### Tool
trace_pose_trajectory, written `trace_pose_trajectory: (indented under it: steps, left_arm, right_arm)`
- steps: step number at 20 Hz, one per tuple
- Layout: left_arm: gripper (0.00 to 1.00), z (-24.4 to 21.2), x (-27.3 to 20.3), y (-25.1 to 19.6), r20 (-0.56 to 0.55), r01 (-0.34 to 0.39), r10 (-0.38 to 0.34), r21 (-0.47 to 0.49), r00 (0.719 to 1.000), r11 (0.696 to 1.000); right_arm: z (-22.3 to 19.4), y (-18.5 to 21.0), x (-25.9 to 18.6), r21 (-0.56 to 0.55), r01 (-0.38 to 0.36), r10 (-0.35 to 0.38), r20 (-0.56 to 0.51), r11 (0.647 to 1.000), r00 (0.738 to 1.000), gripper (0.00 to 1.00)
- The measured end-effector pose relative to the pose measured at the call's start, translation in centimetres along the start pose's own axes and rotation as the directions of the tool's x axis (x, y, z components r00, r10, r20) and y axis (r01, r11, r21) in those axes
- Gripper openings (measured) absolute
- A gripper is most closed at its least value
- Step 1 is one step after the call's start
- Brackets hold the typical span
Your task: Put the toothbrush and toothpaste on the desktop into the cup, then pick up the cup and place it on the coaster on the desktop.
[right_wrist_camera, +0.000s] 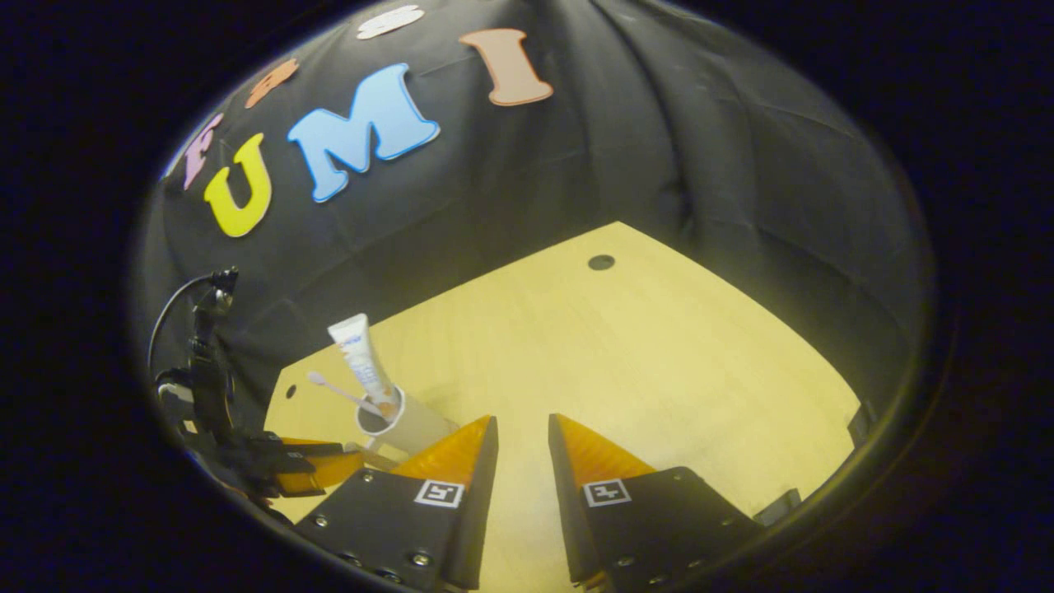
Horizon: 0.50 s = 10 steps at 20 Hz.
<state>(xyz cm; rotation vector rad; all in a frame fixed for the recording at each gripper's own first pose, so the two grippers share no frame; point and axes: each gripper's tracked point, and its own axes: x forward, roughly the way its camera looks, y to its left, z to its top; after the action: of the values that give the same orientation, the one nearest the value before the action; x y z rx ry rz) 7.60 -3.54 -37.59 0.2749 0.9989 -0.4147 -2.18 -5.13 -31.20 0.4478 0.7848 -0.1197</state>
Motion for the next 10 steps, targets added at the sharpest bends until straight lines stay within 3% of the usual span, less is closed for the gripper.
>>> trace_pose_trajectory:
  steps: [3,6,7,8,10]
  left_arm:
    - [0.47,0.8,-3.2,1.9,0.106,-0.062,0.064,-0.018,0.992,0.998]
    - [0.47,2.6,-8.5,3.8,0.235,-0.102,0.119,-0.087,0.965,0.991]
    - [0.39,3.3,-10.1,4.4,0.285,-0.107,0.136,-0.117,0.949,0.987]
    - [0.55,3.7,-11.9,4.9,0.333,-0.114,0.157,-0.145,0.93,0.983]
    - [0.51,4.6,-14.6,6.1,0.436,-0.143,0.212,-0.186,0.875,0.972]
  right_arm:
    - [1.3,3.4,-1.1,-0.067,-0.063,0.065,0.027,0.996,0.998,0.38]
    - [2.8,6.6,-2.9,-0.133,-0.116,0.126,0.067,0.984,0.99,0.38]
    - [3.4,7.7,-3.6,-0.158,-0.133,0.148,0.084,0.978,0.985,0.41]
    - [4.1,8.8,-4.4,-0.183,-0.148,0.169,0.104,0.972,0.98,0.38]
    - [5.8,10.6,-6.2,-0.228,-0.166,0.204,0.153,0.959,0.967,0.38]
